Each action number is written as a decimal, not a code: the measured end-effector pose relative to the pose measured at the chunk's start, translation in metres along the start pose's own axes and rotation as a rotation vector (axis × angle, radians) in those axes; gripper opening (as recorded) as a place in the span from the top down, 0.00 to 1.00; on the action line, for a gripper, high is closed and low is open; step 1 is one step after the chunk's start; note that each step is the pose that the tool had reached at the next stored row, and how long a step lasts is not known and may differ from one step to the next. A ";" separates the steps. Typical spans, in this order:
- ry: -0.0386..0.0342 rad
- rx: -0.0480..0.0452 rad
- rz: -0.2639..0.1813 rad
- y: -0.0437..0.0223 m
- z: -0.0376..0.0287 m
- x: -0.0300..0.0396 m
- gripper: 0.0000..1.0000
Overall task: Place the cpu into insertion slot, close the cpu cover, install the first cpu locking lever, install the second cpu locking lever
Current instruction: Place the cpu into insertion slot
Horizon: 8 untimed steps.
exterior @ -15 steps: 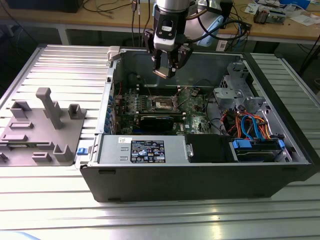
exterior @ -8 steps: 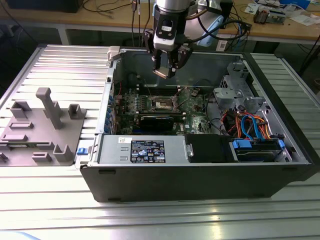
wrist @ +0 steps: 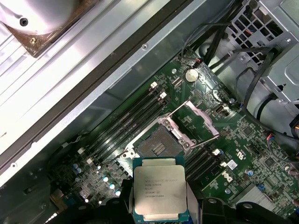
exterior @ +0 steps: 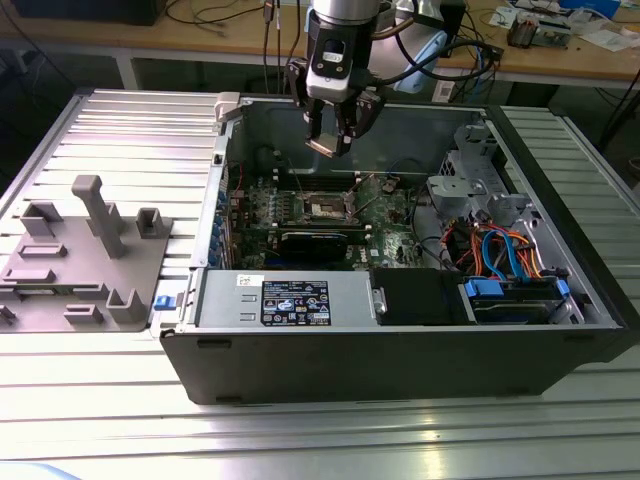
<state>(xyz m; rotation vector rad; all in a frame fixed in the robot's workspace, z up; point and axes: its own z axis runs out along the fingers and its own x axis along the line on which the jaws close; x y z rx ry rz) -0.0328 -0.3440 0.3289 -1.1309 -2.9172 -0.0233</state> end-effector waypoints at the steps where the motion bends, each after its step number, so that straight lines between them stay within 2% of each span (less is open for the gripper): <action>1: 0.0000 0.0000 0.001 0.0000 0.0000 0.0000 0.46; 8: -0.0001 -0.0001 0.006 0.0000 0.0000 0.0000 0.46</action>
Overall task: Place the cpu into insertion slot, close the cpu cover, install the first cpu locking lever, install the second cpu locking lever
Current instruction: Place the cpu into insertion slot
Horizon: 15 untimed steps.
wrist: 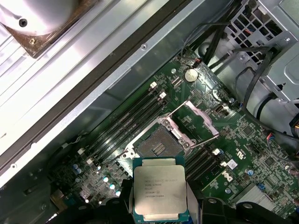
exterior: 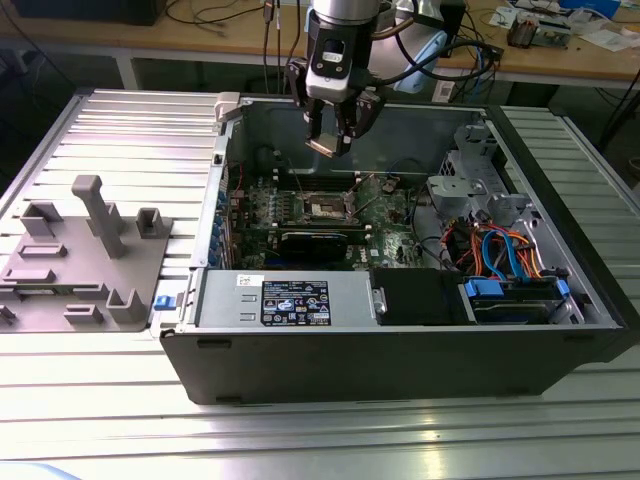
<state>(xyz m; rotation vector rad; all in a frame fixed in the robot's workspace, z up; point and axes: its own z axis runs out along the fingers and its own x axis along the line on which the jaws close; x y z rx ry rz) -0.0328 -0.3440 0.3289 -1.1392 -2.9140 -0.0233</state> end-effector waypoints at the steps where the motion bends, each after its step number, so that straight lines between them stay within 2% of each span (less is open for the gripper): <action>1: 0.0000 0.0000 0.001 0.0000 0.0000 0.0000 0.46; 15: -0.0001 -0.0003 0.016 0.0000 0.0000 0.0000 0.46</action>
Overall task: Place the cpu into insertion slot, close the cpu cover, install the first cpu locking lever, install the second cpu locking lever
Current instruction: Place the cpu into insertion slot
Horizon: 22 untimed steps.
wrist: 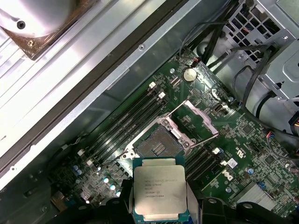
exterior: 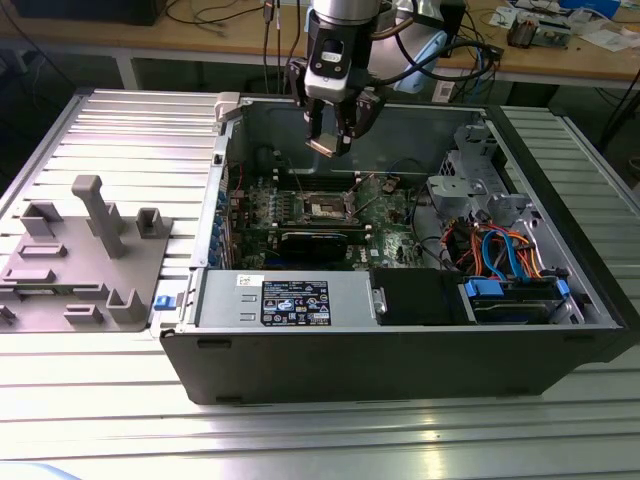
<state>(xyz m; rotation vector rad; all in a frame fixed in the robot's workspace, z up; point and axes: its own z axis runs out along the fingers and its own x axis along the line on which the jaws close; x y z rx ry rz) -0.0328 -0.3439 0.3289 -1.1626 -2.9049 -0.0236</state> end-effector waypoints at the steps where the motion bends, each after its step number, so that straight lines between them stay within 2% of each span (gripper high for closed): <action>1: 0.0000 0.0000 0.002 0.0000 0.0000 0.0000 0.46; 22: -0.0002 -0.0005 0.030 0.0000 0.0000 0.0000 0.46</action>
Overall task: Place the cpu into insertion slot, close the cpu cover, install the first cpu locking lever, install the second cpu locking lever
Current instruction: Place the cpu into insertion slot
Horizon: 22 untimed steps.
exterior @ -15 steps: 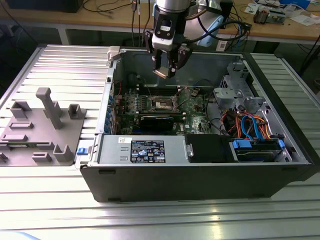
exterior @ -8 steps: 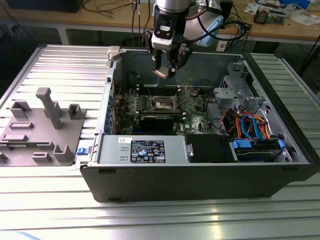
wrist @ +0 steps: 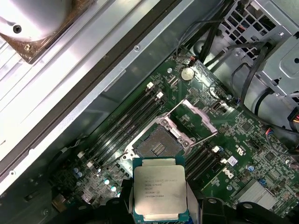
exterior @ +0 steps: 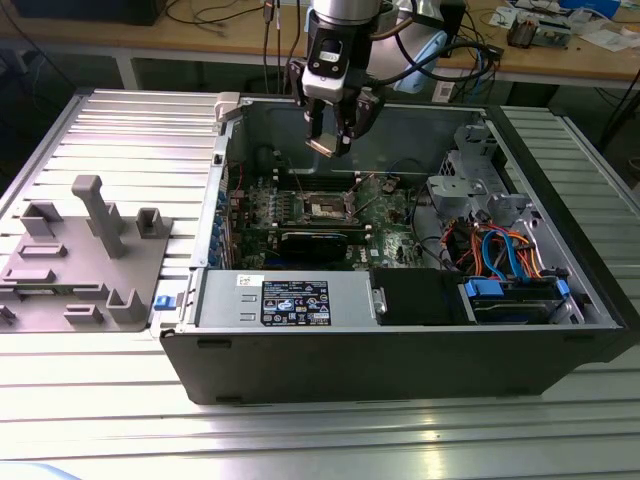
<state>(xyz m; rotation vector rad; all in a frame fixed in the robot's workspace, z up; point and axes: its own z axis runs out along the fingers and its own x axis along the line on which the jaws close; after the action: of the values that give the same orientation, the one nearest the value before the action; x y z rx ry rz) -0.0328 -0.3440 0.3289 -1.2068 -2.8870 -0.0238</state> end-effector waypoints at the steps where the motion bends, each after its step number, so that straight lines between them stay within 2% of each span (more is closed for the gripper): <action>1: -0.0001 0.0000 0.002 0.0000 0.0000 0.0000 0.46; 22: -0.0003 -0.0005 0.027 0.0000 0.0000 0.0000 0.46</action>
<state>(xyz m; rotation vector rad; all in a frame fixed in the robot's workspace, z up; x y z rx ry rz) -0.0328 -0.3440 0.3288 -1.2455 -2.8708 -0.0241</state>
